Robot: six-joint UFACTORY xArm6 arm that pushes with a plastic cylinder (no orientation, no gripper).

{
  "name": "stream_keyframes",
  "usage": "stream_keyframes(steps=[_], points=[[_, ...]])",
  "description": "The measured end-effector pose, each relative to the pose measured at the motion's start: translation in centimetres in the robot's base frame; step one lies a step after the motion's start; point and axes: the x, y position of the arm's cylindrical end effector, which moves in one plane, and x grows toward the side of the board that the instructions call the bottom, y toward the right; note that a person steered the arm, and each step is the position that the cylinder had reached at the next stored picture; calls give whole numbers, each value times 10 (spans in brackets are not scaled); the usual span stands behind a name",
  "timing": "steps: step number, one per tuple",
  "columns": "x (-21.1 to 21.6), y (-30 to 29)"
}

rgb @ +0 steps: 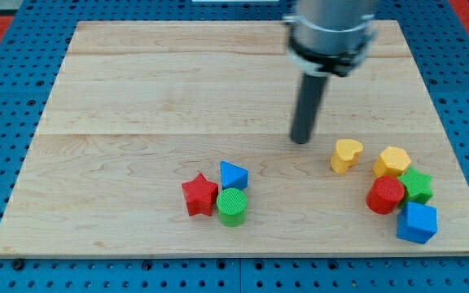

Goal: Nudge the red star right a bit

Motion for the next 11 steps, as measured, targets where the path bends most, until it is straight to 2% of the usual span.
stream_keyframes(steps=[1,2,3,5,6,7,8,9,11], points=[[4,-76],[33,-107],[41,-113],[56,-183],[81,-175],[83,-172],[100,-139],[100,-137],[95,-88]])
